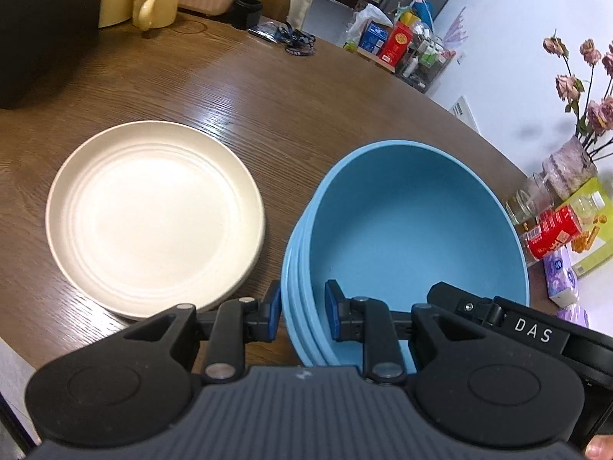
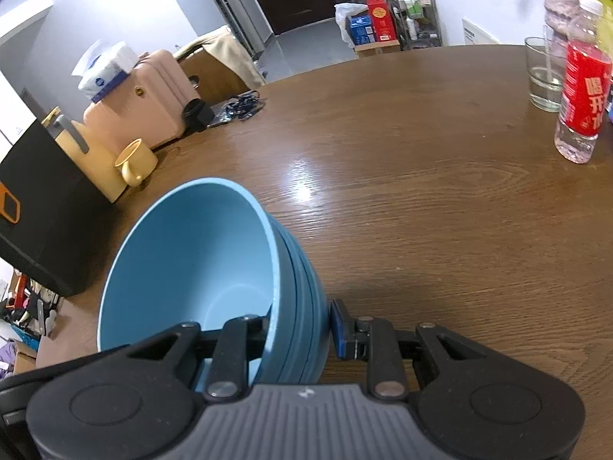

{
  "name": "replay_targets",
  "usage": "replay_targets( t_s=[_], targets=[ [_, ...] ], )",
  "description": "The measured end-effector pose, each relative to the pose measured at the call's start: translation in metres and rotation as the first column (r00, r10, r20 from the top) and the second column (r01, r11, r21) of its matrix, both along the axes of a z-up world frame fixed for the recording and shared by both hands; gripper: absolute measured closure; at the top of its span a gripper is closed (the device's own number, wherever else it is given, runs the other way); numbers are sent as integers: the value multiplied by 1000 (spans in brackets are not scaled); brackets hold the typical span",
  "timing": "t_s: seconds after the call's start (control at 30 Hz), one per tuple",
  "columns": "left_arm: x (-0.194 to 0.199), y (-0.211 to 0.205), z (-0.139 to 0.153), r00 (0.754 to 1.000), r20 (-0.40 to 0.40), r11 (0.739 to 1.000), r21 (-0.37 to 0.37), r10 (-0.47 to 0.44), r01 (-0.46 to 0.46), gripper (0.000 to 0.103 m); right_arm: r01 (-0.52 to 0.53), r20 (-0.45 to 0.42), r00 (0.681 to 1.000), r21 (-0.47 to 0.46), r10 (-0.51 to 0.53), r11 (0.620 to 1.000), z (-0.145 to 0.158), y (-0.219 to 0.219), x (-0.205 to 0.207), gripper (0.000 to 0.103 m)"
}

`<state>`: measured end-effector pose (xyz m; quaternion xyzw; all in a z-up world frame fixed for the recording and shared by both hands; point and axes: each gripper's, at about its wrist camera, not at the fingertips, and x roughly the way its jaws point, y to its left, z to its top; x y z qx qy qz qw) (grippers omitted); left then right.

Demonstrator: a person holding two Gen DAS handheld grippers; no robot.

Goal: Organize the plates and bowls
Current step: 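Lift the blue bowl stack and carry it over the cream plate stack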

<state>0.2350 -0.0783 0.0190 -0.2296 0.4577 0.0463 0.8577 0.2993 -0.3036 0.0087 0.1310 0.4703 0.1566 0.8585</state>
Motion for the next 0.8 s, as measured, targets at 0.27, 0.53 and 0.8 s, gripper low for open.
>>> replay_targets(
  t_s=[0.27,0.53,0.8],
  targets=[
    [-8,28,5,999,4,999,-2,42,-42,79,-39,6,999,2,39,999,6,30,-3,79],
    [-14,59,6,997,11,997,-10,77,-77,79,-69,6,998,1,69,998,9,64,-3,79],
    [-15,86,3,995,0,995,-1,98,-98,79,-92,-6,996,1,92,996,5,93,-2,79]
  ],
)
